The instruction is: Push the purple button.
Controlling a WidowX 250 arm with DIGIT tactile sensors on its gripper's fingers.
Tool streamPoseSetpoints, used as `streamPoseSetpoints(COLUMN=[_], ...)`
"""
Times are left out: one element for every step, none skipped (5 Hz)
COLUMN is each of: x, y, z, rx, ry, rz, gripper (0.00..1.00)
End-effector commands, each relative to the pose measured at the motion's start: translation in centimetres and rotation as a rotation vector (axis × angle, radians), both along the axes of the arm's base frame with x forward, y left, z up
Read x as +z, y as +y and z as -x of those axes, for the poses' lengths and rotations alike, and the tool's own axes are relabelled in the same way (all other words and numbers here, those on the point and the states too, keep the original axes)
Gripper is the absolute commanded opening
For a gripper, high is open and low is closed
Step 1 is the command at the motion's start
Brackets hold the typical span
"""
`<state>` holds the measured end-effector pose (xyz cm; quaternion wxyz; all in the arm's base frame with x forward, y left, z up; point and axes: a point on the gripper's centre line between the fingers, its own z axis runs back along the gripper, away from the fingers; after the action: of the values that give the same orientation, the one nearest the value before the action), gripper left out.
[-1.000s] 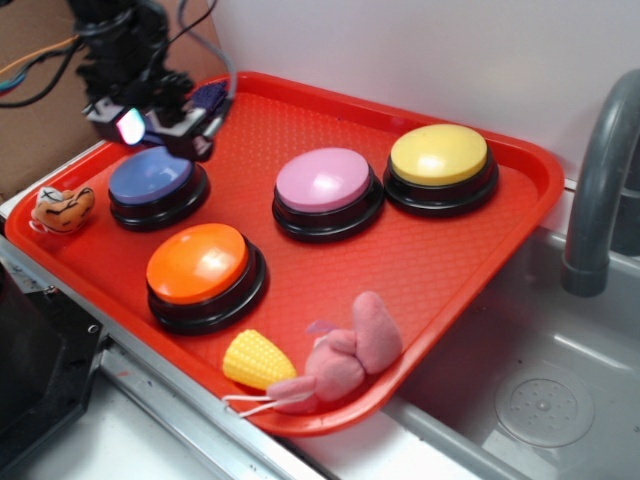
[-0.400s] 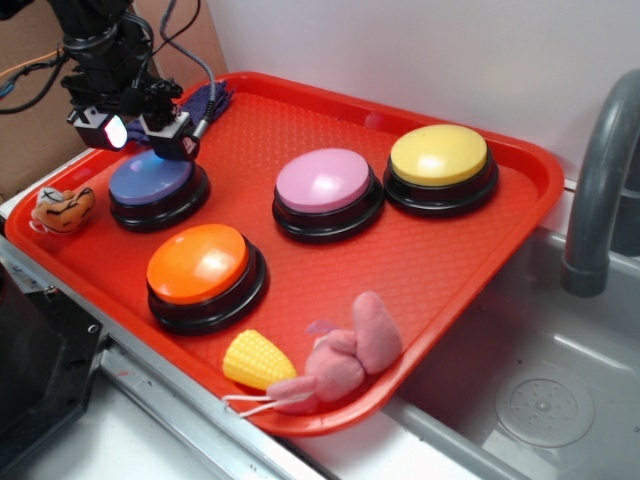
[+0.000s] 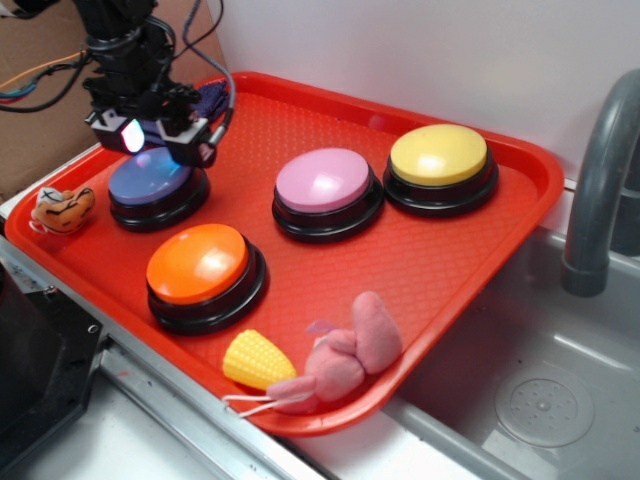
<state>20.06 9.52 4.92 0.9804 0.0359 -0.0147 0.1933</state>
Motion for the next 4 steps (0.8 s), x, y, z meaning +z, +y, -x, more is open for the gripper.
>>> streamPoseSetpoints(x=[8.9, 10.9, 12.5, 13.4], y=[1.3, 1.0, 0.8, 0.6], z=[1.7, 2.1, 2.7, 3.3], rx=[-0.063, -0.076, -0.053, -0.026], ry=[-0.019, 0.009, 0.001, 0.001], rz=[0.033, 0.026, -0.006, -0.087], gripper=[1.0, 1.0, 1.0, 1.0])
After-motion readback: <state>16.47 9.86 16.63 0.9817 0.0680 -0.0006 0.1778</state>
